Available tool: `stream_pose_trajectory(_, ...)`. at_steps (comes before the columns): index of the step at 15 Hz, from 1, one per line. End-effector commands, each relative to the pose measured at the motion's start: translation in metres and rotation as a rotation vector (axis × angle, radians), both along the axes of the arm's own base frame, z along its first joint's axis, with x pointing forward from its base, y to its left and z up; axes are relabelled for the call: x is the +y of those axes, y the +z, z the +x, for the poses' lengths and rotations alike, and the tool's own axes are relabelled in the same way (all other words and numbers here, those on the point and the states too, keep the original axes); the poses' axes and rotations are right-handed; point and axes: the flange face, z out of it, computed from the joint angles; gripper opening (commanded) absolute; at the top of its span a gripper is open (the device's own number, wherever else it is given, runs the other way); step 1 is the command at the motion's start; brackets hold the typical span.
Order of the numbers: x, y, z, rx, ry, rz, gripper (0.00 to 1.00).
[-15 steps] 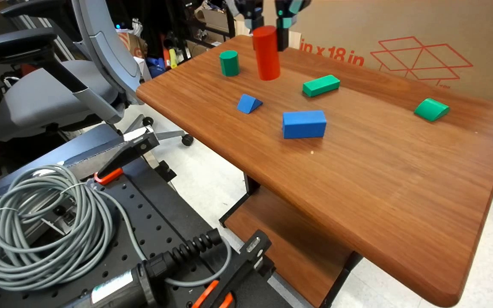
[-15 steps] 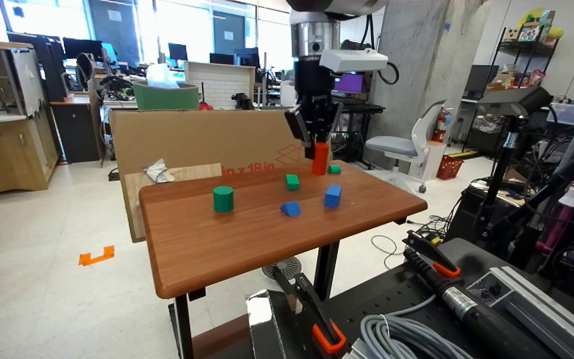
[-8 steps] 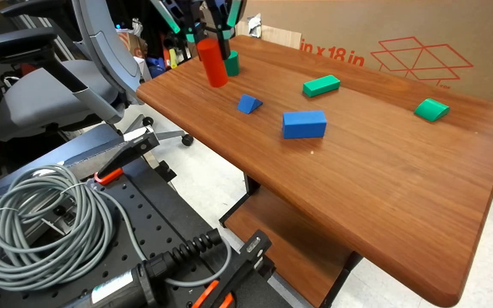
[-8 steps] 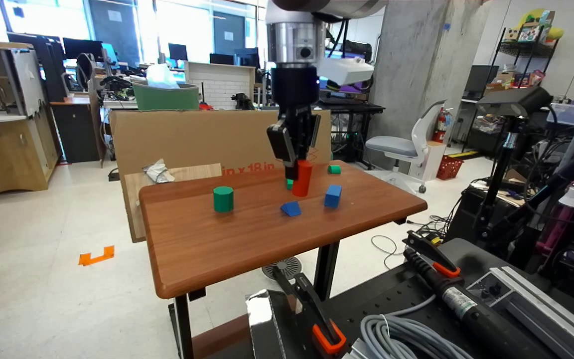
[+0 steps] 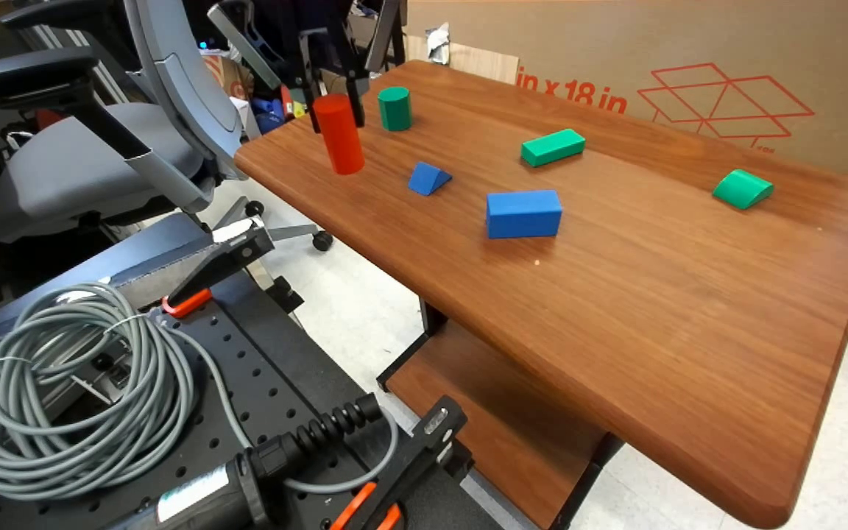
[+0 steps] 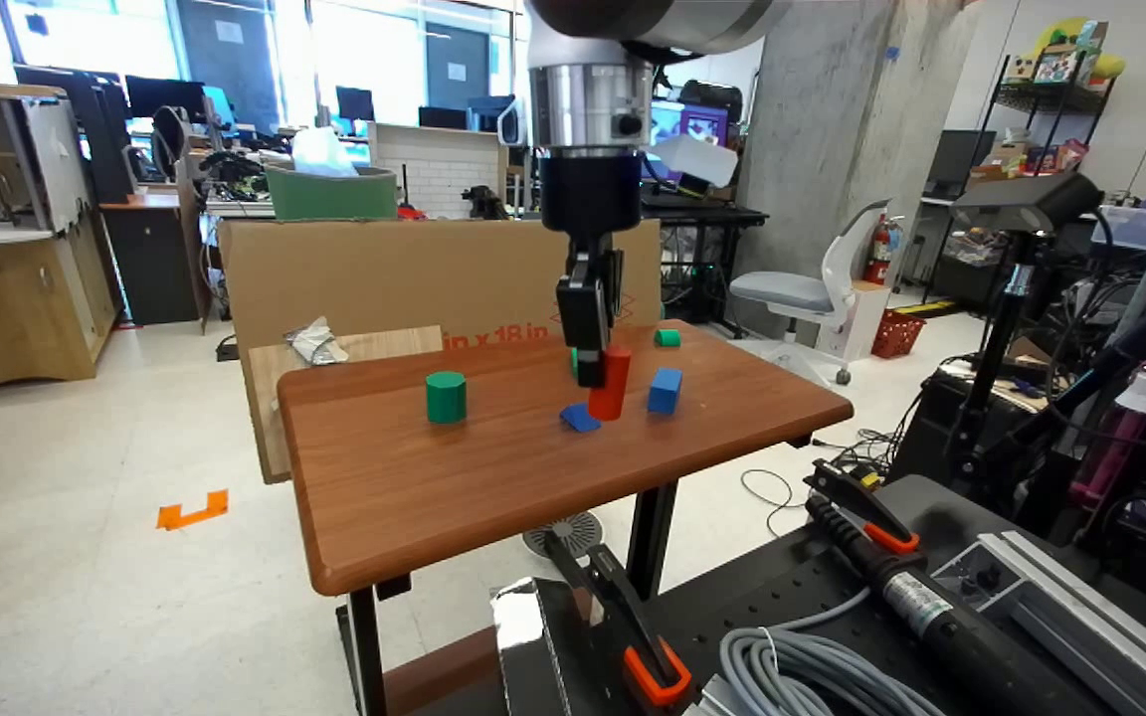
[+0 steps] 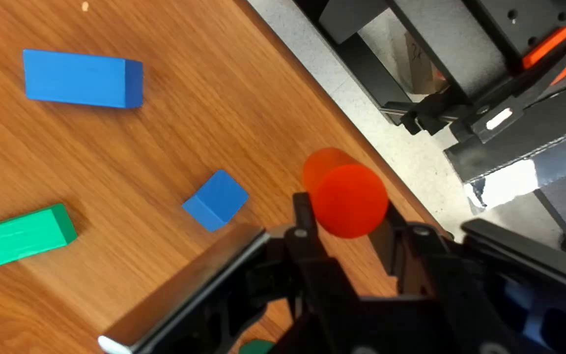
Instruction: Arrange the objects on the table
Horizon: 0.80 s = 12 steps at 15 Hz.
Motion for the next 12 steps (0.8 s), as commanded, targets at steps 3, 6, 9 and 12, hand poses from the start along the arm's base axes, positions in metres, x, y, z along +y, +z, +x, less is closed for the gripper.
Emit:
stream_pose_trajectory(3, 0.003, -0.025, -0.007, 0.012, 0.132, -0.06, 0.08)
stream_pose_trajectory(6, 0.002, -0.042, -0.01, 0.04, 0.162, -0.081, 0.08)
stream_pose_trajectory(9, 0.002, -0.053, -0.013, 0.05, 0.193, -0.097, 0.08)
stream_pose_trajectory(12, 0.005, -0.058, -0.013, 0.041, 0.225, -0.107, 0.08)
